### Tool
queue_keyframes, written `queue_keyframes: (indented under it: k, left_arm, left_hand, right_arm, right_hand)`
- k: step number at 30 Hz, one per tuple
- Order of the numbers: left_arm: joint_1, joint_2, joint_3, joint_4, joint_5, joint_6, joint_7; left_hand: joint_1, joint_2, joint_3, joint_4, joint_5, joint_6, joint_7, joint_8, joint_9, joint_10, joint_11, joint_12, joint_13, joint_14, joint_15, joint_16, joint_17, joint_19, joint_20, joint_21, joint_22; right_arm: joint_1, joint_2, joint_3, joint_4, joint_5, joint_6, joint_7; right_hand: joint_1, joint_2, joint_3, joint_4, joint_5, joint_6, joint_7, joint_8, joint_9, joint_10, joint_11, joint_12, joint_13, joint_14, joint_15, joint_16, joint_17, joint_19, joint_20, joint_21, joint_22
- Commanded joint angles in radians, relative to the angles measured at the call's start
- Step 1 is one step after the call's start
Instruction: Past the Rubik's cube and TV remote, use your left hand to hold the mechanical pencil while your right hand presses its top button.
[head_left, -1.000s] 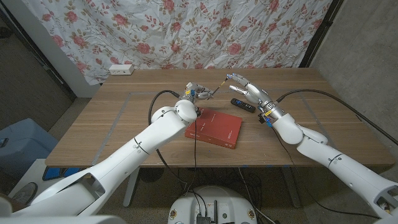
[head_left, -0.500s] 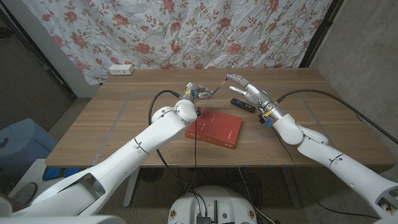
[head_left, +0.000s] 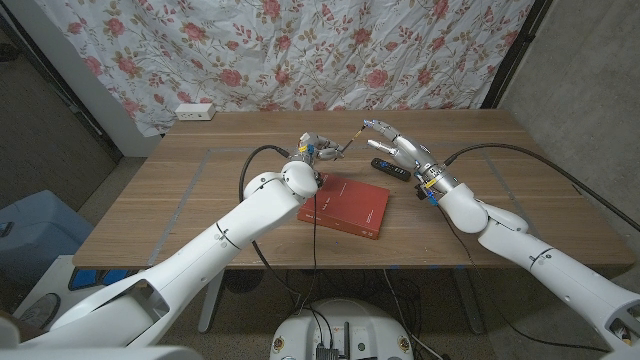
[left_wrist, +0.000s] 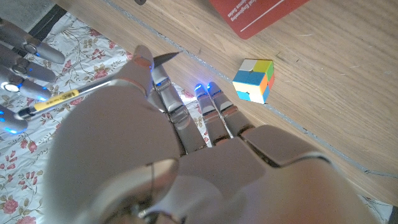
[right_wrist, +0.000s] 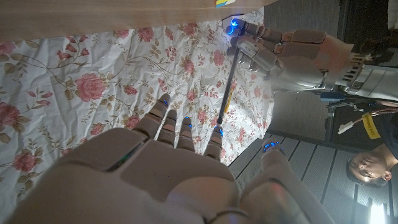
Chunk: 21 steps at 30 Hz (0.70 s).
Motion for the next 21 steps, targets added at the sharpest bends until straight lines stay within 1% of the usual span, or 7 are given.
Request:
queue_keyframes:
  k: [1,7,13,21]
  left_arm:
    - [0.003,-0.002,0.000,0.000,0.005,-0.008,0.003]
    - [0.000,-0.003,0.000,0.005,0.007,-0.011,0.002]
    - [-0.003,-0.002,0.000,0.011,0.008,-0.016,-0.002]
    - [-0.006,-0.004,-0.001,0.016,0.007,-0.018,-0.006]
  left_hand:
    - [0.004,0.008,-0.001,0.001,0.003,0.007,-0.004,0.005,0.004,0.014,-0.011,0.003,0.005,-0.003,-0.152,-0.002,0.001,-0.003,-0.026,0.001,0.006]
    - [0.004,0.008,-0.001,0.001,0.004,0.006,-0.003,0.005,0.004,0.016,-0.011,0.004,0.005,-0.003,-0.151,-0.002,0.001,-0.004,-0.026,0.001,0.006]
    - [0.004,0.008,-0.002,0.001,0.004,0.006,-0.003,0.005,0.004,0.017,-0.011,0.004,0.005,-0.003,-0.151,-0.002,0.001,-0.004,-0.026,0.001,0.006]
    - [0.005,0.008,-0.003,0.001,0.004,0.006,-0.005,0.005,0.004,0.017,-0.011,0.004,0.005,-0.004,-0.151,-0.002,0.001,-0.004,-0.026,0.001,0.006]
  right_arm:
    - [0.006,0.015,-0.012,0.023,0.040,0.026,0.030]
    - [0.012,0.029,-0.016,0.041,0.072,0.045,0.049]
    - [0.015,0.037,-0.017,0.046,0.077,0.048,0.059]
    - [0.013,0.042,-0.014,0.048,0.079,0.049,0.062]
  right_hand:
    - [0.000,0.033,0.005,0.006,0.006,0.007,-0.001,0.006,0.003,-0.002,-0.012,0.003,0.001,-0.011,0.000,0.004,0.006,-0.007,0.000,0.002,0.003]
    - [0.000,0.033,0.005,0.006,0.006,0.011,-0.001,0.006,0.003,-0.007,-0.014,0.002,0.001,-0.015,-0.004,0.003,0.006,-0.011,-0.001,0.001,0.003]
    - [0.001,0.033,0.005,0.006,0.006,0.017,0.000,0.007,0.003,-0.010,-0.018,0.002,0.001,-0.016,-0.007,0.003,0.006,-0.012,-0.002,0.001,0.003]
    - [0.001,0.033,0.005,0.006,0.006,0.025,0.000,0.009,0.003,-0.011,-0.017,0.002,0.002,-0.017,-0.008,0.003,0.006,-0.013,-0.003,0.001,0.003]
